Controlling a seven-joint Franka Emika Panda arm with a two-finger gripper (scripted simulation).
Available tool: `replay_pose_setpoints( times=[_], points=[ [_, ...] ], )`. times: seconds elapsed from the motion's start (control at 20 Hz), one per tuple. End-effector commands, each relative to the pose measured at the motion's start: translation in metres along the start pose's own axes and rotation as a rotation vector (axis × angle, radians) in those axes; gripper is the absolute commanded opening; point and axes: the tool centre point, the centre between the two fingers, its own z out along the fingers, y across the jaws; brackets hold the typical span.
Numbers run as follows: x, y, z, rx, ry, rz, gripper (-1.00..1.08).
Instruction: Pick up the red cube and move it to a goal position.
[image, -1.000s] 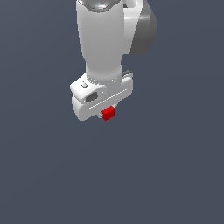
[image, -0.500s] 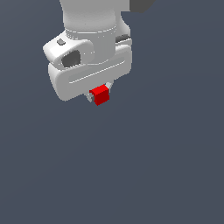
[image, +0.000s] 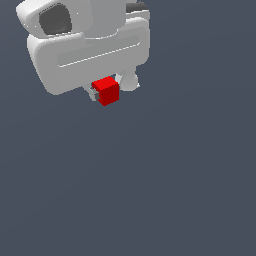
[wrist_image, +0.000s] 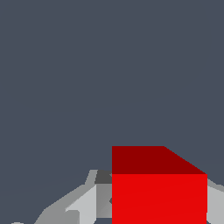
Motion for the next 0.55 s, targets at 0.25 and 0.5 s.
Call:
replay_pose_setpoints(
  times=[0.25, 0.5],
  points=[
    [0.001, 0.004, -0.016, 0.000, 0.000, 0.000, -1.00],
    [0.001, 0.005, -0.018, 0.000, 0.000, 0.000, -1.00]
  ],
)
